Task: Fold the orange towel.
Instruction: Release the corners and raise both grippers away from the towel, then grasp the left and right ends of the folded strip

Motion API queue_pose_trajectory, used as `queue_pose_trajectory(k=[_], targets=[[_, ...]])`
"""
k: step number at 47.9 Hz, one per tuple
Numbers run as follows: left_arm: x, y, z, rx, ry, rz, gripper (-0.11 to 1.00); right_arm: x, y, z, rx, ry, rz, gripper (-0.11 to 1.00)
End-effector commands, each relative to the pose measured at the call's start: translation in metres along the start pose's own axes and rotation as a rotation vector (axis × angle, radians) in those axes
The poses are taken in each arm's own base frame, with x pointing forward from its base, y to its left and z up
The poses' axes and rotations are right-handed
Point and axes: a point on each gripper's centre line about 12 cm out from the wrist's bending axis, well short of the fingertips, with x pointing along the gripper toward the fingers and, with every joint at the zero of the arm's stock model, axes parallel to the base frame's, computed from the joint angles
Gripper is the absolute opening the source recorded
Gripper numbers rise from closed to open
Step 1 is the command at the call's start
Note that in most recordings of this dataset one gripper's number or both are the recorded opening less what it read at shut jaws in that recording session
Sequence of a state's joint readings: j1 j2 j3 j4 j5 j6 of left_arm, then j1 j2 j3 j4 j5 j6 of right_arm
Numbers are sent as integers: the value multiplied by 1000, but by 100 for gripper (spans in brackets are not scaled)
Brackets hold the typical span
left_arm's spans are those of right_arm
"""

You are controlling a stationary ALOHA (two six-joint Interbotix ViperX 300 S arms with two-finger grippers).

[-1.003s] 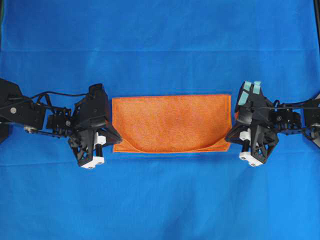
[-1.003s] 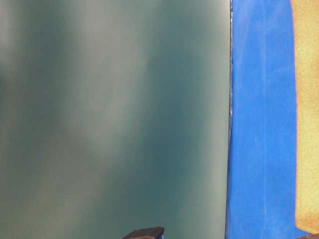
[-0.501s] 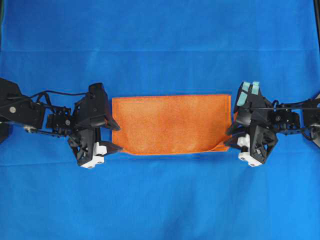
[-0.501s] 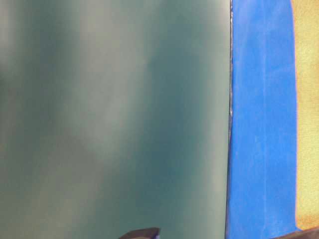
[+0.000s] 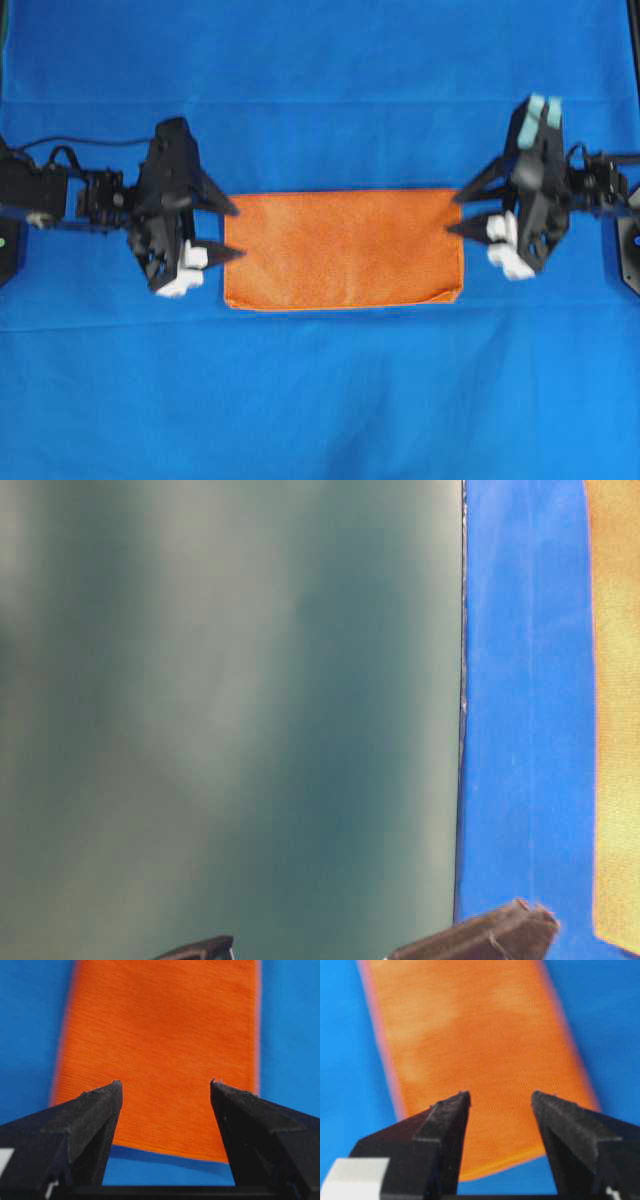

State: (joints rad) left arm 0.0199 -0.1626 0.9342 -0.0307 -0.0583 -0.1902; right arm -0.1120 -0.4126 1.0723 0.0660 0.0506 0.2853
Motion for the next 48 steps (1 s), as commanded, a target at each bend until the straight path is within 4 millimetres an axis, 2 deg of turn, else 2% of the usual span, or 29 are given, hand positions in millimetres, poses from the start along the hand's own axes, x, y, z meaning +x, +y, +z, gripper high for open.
queue_pose_trajectory(k=[1,8,24,30,48], targets=[[2,9,11,4,-28,21,63,4,-10,6,-1,2,-37,58],[13,25,2,-9,19,63,63,19,-25,-1,7,59,-88,58],[35,48,-18,-47,97,118,64,50,-46,-23,31,171,-151,58],[39,55,-25,-58,114,132,64,54,-50,-27,36,183,-160,58],[40,55,-30,-58,142,133,60,54,-49,-27,36,184,-159,58]])
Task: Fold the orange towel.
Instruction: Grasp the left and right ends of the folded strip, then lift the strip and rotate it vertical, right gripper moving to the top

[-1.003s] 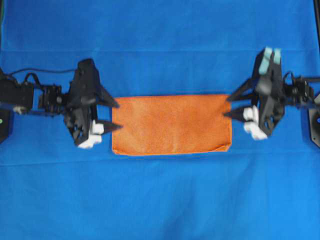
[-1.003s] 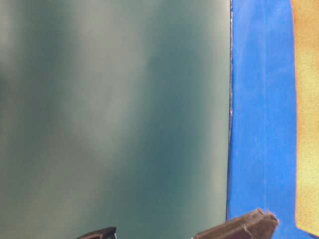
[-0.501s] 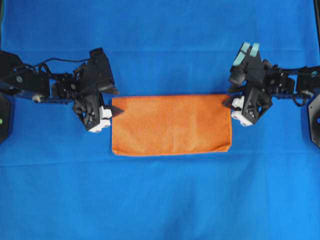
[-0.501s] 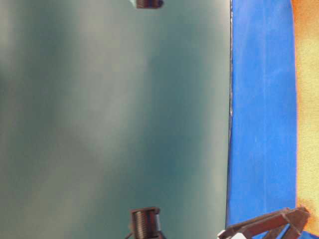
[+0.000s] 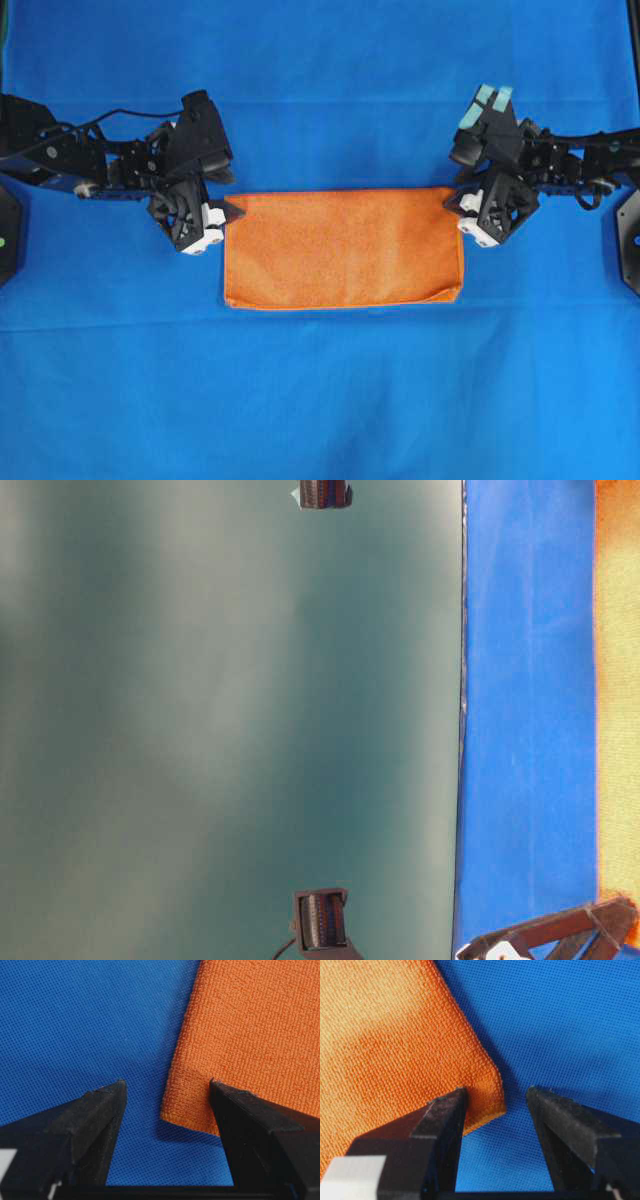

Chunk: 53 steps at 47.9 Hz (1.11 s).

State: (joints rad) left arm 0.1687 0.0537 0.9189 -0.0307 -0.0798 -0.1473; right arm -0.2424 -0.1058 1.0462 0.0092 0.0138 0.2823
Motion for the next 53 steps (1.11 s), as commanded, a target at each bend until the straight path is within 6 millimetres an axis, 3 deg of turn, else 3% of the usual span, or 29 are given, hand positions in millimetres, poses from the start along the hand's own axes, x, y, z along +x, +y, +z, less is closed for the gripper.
queue_pose_trajectory(k=[1,8,17,20,36,53], targets=[[-2,-2,5,5,-12,-4,60,-1,1,6,1,-20,4,58],[-1,-2,3,8,23,0,48,-1,2,4,-7,-14,6,50],[-1,-4,-1,16,56,0,10,-1,4,3,-18,-12,10,4],[-1,-5,0,20,56,-2,3,-1,4,3,-19,-14,12,4],[-9,-8,12,35,60,-5,2,-8,6,11,-13,-44,20,4],[-69,-25,53,77,-23,-41,2,-62,15,35,-13,-135,51,4]])
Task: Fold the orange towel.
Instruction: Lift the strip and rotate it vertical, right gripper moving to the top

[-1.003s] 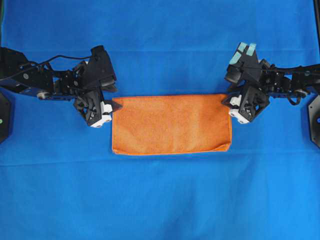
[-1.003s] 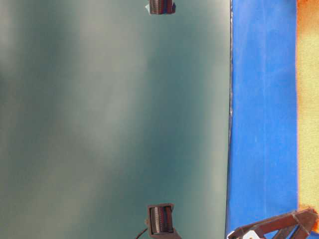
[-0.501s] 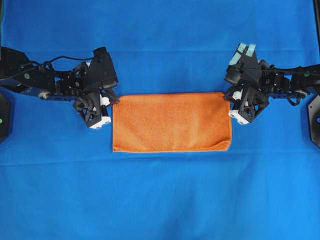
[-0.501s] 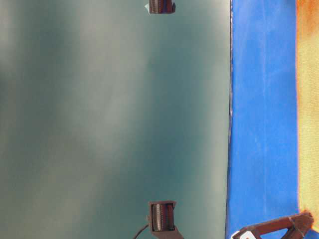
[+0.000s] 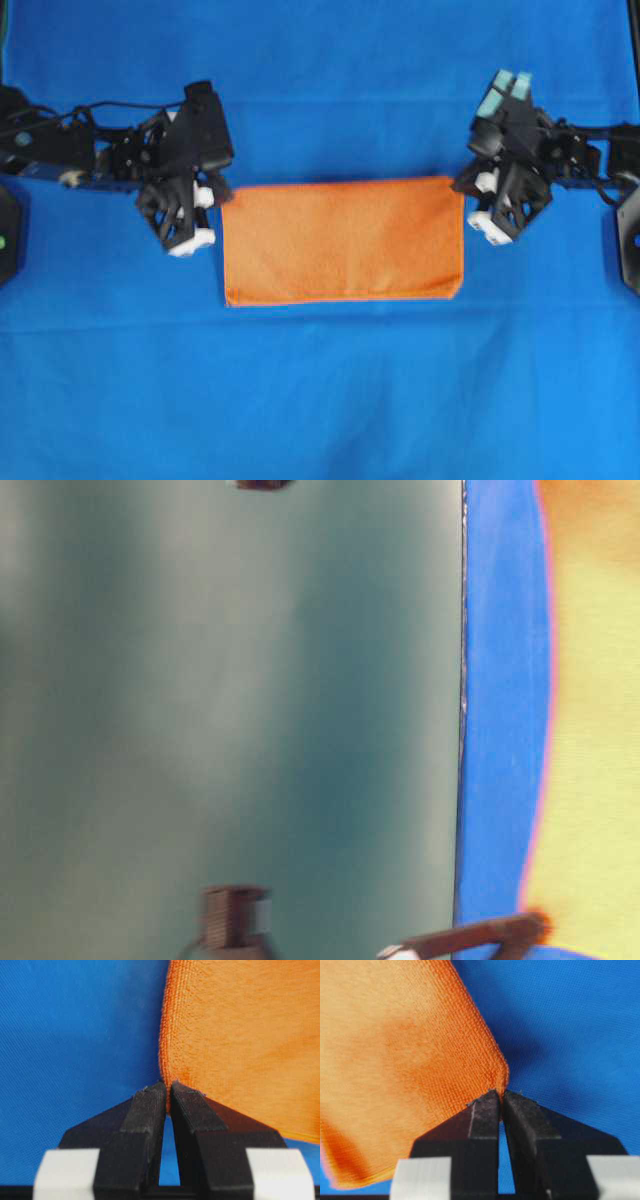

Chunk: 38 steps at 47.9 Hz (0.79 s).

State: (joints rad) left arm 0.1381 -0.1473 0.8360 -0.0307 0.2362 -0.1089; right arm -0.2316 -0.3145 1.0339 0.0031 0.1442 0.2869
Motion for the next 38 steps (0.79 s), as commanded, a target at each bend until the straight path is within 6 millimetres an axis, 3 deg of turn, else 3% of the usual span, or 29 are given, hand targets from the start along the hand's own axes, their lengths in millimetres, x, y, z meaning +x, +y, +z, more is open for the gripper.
queue_pose_trajectory(k=[1,12,25,38], targets=[[-22,-8,18,20,-65,-20,2,-20,7,17,-5,-58,21,4],[-42,-16,22,30,-99,-41,2,-49,20,26,-27,-126,70,4],[-41,-26,26,52,-131,-65,2,-43,19,28,-30,-120,63,4],[-42,-69,43,132,-287,-170,2,-39,-9,54,-8,-194,-22,4]])
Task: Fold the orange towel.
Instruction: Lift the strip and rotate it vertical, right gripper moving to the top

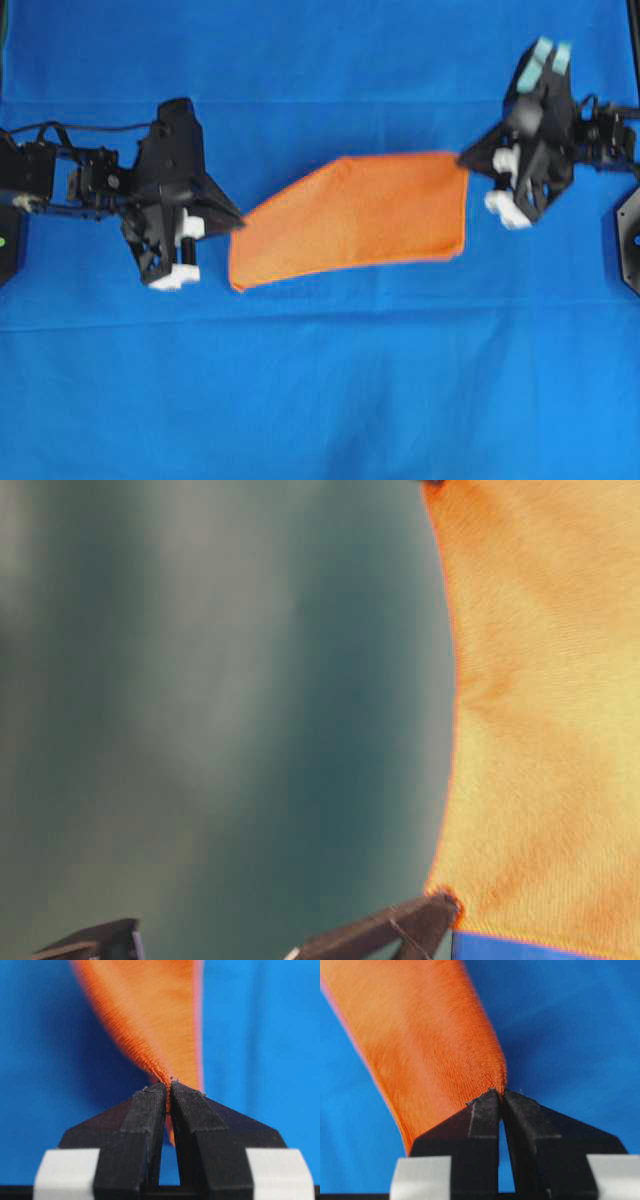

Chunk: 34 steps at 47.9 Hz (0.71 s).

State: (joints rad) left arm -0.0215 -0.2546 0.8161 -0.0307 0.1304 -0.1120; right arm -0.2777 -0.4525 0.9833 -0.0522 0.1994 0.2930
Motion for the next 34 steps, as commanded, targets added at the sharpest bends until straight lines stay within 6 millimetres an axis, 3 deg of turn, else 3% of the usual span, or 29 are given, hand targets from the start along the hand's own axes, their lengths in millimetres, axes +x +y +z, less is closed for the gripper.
queue_pose_trajectory(k=[1,15,34], targets=[[2,-15,20,26,-78,-38,2,0,-9,21,9,-61,-26,4],[37,-48,59,126,-127,-93,2,18,-51,62,10,-110,-149,4],[76,-81,115,287,-217,-122,2,46,-75,110,-48,-140,-213,4]])
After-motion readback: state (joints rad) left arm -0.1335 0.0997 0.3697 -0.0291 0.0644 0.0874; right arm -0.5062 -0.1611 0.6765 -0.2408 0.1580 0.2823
